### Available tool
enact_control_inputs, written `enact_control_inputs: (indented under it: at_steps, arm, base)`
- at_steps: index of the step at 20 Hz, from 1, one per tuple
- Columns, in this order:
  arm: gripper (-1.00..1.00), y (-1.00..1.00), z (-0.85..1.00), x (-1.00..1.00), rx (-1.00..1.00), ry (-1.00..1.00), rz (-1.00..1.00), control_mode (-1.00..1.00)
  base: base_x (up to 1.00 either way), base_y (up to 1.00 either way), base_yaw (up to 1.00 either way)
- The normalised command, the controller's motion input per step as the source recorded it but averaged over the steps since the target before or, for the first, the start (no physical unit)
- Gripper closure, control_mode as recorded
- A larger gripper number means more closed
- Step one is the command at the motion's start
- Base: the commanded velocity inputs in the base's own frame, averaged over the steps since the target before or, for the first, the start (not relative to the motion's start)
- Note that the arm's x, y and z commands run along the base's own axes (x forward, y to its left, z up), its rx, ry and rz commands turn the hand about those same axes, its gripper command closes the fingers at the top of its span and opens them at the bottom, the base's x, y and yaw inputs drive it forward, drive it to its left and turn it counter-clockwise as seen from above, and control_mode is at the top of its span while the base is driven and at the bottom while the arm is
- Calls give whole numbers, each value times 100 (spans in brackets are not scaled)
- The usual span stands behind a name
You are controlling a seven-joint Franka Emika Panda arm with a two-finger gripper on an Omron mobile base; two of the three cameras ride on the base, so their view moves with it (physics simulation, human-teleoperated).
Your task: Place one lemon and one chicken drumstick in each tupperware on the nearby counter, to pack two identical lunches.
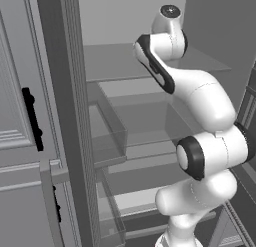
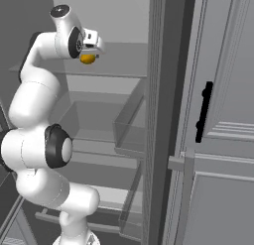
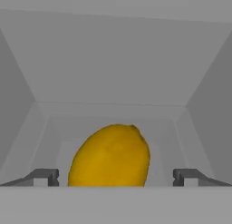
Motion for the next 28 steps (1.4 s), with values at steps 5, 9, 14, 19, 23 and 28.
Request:
enact_control_inputs:
  at_steps: [5,9,14,19,23,28]
  arm:
    - [-100,5,-4,37,0,1,0,-100]
    - [-100,1,-12,-18,0,2,-1,-100]
    - [-100,0,-33,-2,0,0,-2,-100]
    - [-100,2,-23,1,0,-1,-1,-100]
    - [-100,0,2,1,0,0,0,-100]
    - [-100,0,-4,3,0,0,0,-100]
  base:
    - [0,0,0]
    - [0,0,0]
    - [0,0,0]
    - [0,0,0]
    - [0,0,0]
    - [0,0,0]
